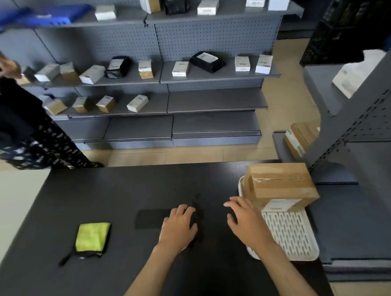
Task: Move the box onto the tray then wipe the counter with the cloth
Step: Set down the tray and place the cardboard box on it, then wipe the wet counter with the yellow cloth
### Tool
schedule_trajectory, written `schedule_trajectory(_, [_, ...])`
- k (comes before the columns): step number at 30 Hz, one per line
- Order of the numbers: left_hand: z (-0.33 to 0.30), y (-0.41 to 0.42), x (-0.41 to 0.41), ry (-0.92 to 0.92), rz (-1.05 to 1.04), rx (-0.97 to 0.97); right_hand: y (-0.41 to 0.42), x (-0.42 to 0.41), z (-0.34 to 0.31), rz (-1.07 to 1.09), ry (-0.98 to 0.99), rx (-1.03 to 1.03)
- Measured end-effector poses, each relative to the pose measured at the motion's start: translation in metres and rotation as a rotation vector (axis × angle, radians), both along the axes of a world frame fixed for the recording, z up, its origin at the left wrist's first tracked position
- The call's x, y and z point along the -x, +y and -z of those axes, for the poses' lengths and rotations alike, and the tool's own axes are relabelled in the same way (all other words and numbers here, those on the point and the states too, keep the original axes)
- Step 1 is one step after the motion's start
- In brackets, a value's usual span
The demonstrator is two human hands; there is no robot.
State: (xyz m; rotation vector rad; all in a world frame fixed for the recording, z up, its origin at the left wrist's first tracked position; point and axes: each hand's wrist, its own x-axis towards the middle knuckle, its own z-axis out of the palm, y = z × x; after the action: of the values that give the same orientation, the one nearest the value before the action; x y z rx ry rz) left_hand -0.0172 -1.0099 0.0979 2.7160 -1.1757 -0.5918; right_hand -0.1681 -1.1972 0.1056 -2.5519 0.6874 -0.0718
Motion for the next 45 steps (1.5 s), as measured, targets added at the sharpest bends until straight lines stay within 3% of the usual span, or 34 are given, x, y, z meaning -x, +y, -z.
schedule_trajectory(12, [0.037, 0.234, -0.1, 0.102, -0.144, -0.036, 0.211, -0.106, 0.019, -0.132, 0.172, -0.024])
schedule_trajectory(19, [0.067, 0.301, -0.135, 0.176, -0.272, -0.106, 0.279, -0.149, 0.037, -0.269, 0.348, -0.049])
schedule_trajectory(28, [0.122, 0.321, -0.181, 0.112, -0.354, -0.145, 0.322, -0.19, 0.097, -0.365, 0.431, -0.061])
schedule_trajectory(35, [0.159, 0.319, -0.187, 0.108, -0.485, 0.069, 0.332, -0.201, 0.13, -0.29, 0.324, -0.109])
schedule_trajectory(41, [0.17, 0.275, -0.148, 0.114, -0.334, 0.243, 0.321, -0.2, 0.138, -0.137, 0.146, -0.133])
schedule_trajectory(45, [0.17, 0.242, -0.125, 0.241, -0.21, 0.296, 0.311, -0.197, 0.147, -0.043, 0.074, -0.216])
